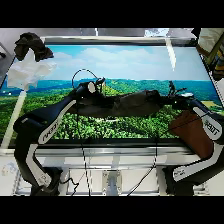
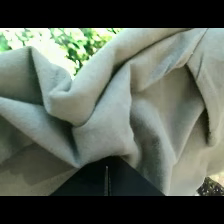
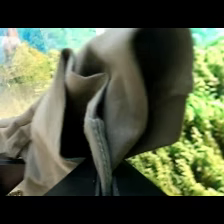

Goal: Fold the shirts.

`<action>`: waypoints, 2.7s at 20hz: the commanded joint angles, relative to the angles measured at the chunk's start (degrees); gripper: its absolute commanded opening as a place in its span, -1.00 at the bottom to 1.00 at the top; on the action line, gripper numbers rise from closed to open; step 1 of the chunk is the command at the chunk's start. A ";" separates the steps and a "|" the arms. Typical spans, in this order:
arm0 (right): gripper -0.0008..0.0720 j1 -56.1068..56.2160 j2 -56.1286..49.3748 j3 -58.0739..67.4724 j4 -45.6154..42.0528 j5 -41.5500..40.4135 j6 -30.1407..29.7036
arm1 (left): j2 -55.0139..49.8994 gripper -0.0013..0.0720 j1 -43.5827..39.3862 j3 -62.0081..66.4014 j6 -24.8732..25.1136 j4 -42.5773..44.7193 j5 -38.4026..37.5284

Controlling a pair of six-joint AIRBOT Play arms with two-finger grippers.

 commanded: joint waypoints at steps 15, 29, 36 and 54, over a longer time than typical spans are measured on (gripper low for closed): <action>-0.92 -8.55 14.60 0.04 -14.43 7.63 5.29 | 3.08 -0.19 -3.72 5.73 14.69 -24.13 4.28; -0.93 25.59 22.77 12.22 -14.58 -11.17 3.21 | 8.74 -0.51 8.00 16.74 10.88 -9.29 7.52; -0.93 43.39 13.62 12.24 -7.96 -24.17 7.17 | 22.08 -0.52 24.83 18.45 8.70 -1.64 1.81; 0.56 35.26 5.77 12.17 -9.66 -22.56 8.94 | 25.29 -0.52 29.59 18.38 9.18 2.27 -13.07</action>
